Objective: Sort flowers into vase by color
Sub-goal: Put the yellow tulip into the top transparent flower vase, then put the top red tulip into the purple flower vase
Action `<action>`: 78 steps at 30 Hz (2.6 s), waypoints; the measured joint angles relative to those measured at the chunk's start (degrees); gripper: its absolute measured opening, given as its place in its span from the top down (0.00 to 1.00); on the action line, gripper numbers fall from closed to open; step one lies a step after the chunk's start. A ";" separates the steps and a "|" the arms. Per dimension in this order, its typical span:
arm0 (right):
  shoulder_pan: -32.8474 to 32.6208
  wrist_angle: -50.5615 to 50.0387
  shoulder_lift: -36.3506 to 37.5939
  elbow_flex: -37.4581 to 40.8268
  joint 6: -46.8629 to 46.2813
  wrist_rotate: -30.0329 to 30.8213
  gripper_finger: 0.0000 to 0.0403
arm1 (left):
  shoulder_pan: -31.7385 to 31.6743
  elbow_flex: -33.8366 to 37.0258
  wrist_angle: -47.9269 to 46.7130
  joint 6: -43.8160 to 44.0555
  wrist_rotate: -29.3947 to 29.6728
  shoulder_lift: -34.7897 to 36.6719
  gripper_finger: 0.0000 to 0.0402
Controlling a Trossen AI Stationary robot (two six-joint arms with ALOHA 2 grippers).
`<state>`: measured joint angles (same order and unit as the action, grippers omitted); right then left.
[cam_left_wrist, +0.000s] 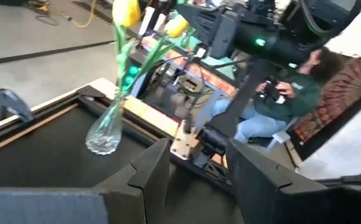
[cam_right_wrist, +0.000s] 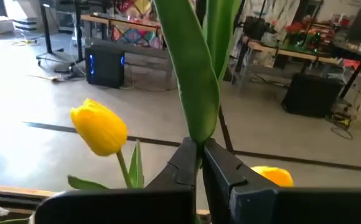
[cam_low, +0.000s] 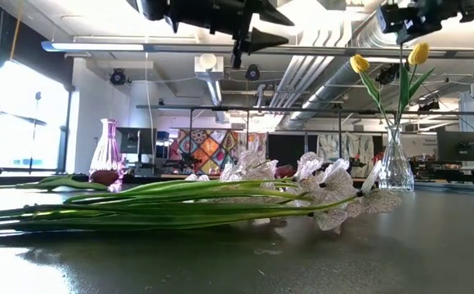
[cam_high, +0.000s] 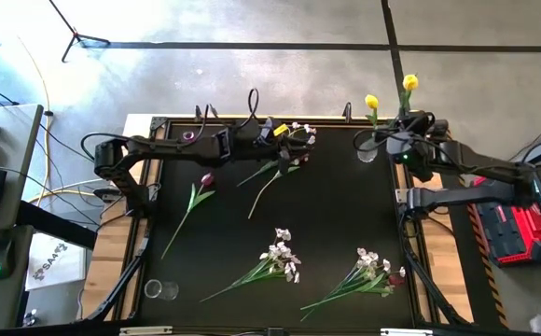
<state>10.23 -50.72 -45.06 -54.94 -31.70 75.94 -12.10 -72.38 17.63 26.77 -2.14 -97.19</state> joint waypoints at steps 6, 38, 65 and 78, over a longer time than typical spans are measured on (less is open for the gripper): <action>2.32 2.36 0.01 3.01 -1.30 -1.66 1.00 | -0.39 0.00 -0.80 0.08 0.09 0.00 0.64; 8.49 6.45 -0.59 -3.43 4.01 -26.14 0.61 | -1.83 0.77 -31.48 -3.13 9.95 9.85 0.64; -12.71 13.84 -9.60 -3.82 -2.56 -44.87 0.61 | 4.07 28.94 -49.30 19.80 12.66 26.45 0.72; -21.49 9.52 -12.16 -3.82 -5.20 -46.97 0.61 | 7.37 28.92 -23.98 18.14 9.88 15.30 0.72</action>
<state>-11.26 -41.20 -57.21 -58.76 -36.90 28.97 -4.74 -43.46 -6.35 44.91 7.74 -81.88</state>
